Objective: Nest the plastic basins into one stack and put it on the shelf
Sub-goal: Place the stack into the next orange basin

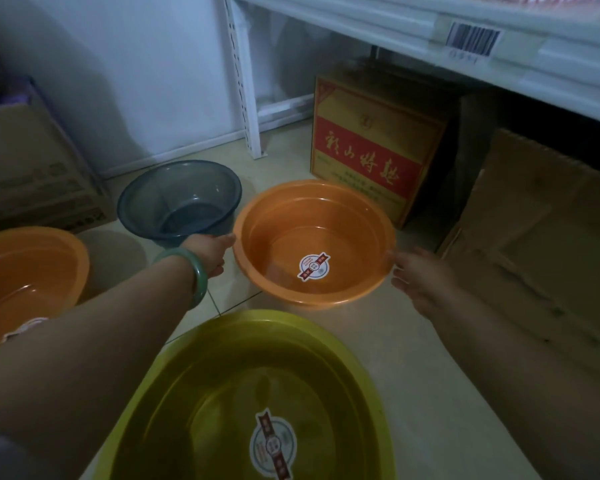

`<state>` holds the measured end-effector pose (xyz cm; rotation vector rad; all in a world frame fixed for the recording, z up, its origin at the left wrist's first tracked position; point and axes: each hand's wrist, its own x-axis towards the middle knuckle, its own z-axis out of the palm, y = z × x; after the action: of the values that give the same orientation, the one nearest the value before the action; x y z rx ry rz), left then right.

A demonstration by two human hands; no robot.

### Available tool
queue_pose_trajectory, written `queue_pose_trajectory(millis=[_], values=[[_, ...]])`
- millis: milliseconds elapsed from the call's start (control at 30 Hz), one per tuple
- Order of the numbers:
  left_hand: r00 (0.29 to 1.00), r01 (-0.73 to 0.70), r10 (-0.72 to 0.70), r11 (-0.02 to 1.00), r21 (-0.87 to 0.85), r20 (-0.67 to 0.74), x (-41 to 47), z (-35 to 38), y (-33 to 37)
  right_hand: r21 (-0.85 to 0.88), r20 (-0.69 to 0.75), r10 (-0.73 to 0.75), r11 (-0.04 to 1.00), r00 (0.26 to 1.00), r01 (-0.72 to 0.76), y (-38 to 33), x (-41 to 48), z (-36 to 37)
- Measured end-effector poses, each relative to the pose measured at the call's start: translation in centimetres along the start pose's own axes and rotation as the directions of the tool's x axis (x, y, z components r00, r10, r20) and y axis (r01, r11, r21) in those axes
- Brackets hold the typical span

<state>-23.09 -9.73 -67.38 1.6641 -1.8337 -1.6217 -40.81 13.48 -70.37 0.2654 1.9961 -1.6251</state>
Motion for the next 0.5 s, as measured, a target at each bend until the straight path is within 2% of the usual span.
queue_pose_trajectory(millis=[133,333,500], values=[[0.998,0.052,-0.05,0.996,-0.066,0.025,1.5,1.0,-0.7,0.013,0.011,0.012,1.0,1.0,-0.012,-0.5,0.9,0.5],[0.992,0.089,-0.085,0.995,-0.041,0.09,1.4,2.0,-0.9,-0.027,0.017,0.083,0.996,0.996,-0.082,0.0,1.3,1.2],[0.987,0.069,-0.052,0.992,-0.11,0.15,0.1,2.6,-0.4,0.008,0.077,0.085,0.996,0.993,-0.086,0.1,0.5,1.5]])
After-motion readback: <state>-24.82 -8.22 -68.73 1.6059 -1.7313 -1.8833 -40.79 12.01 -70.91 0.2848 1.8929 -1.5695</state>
